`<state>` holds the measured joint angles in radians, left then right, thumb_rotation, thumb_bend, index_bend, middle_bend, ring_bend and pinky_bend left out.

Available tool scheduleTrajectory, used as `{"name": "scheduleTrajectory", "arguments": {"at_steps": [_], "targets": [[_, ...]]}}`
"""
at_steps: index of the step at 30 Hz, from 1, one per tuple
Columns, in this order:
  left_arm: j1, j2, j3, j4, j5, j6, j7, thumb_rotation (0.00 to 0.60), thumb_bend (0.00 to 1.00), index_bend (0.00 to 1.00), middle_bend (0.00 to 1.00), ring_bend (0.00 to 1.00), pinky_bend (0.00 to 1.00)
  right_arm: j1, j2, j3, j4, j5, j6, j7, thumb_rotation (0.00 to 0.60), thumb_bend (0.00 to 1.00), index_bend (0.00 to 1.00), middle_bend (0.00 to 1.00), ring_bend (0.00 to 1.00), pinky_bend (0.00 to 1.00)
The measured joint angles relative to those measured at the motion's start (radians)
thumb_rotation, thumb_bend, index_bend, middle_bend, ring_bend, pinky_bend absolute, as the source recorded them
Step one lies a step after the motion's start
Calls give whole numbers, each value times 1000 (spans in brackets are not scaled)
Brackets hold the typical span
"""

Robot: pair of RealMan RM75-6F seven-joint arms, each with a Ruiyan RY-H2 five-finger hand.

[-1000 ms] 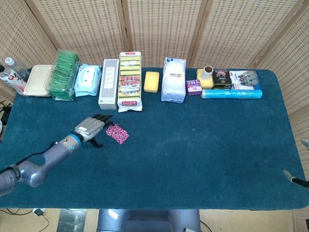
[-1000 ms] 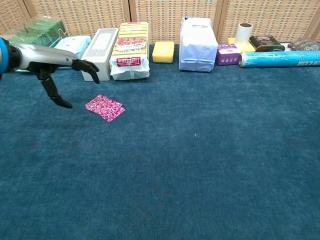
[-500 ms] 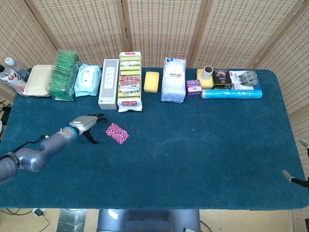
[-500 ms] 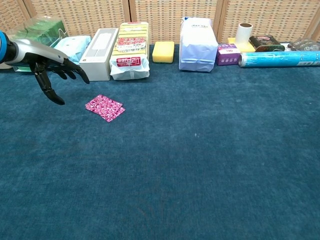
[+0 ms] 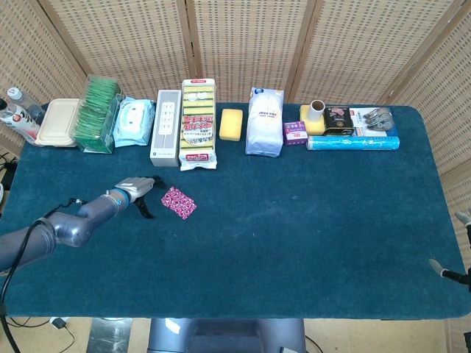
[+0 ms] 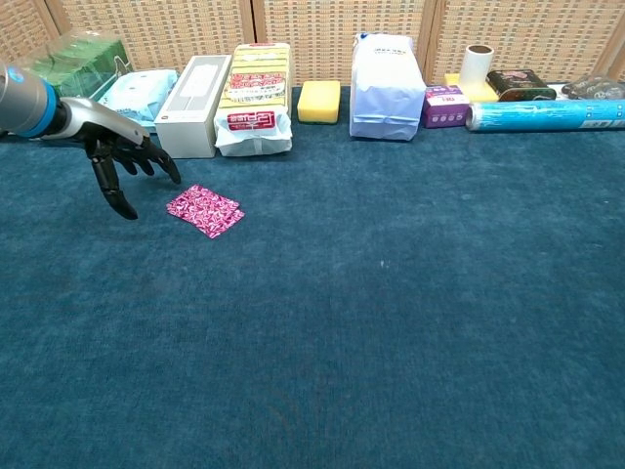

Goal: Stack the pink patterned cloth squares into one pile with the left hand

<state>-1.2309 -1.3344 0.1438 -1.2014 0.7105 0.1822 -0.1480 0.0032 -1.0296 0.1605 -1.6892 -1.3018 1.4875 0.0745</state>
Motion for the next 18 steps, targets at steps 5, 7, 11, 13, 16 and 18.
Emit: {"name": "scheduleTrajectory", "arguments": {"at_steps": [5,7,11,13,16,18], "targets": [[-50,-18,65,0,-50,38,11,600,202,118,0,0,31,1,1,2,1,2,0,4,600,43,137,54,0,0],[-69,-24,93,-4,-75,50,18,600,203,117,0,0,31,-1,2,2,1,2,1,7,600,42,137,54,0,0],[-115,-42,157,-15,-146,78,34,600,203,118,0,0,31,-2,4,1,0,-1,2,12,600,42,136,54,0,0],[-135,-50,179,-19,-175,87,42,600,204,118,0,0,31,-2,5,1,0,-1,3,14,600,43,137,54,0,0],[-165,-62,213,-23,-219,98,54,600,203,118,0,0,31,-3,6,1,-1,-1,5,17,600,42,137,54,0,0],[-184,-70,233,-27,-247,106,62,600,203,118,0,0,31,-4,7,2,-1,-1,5,18,600,42,137,54,0,0]]}}
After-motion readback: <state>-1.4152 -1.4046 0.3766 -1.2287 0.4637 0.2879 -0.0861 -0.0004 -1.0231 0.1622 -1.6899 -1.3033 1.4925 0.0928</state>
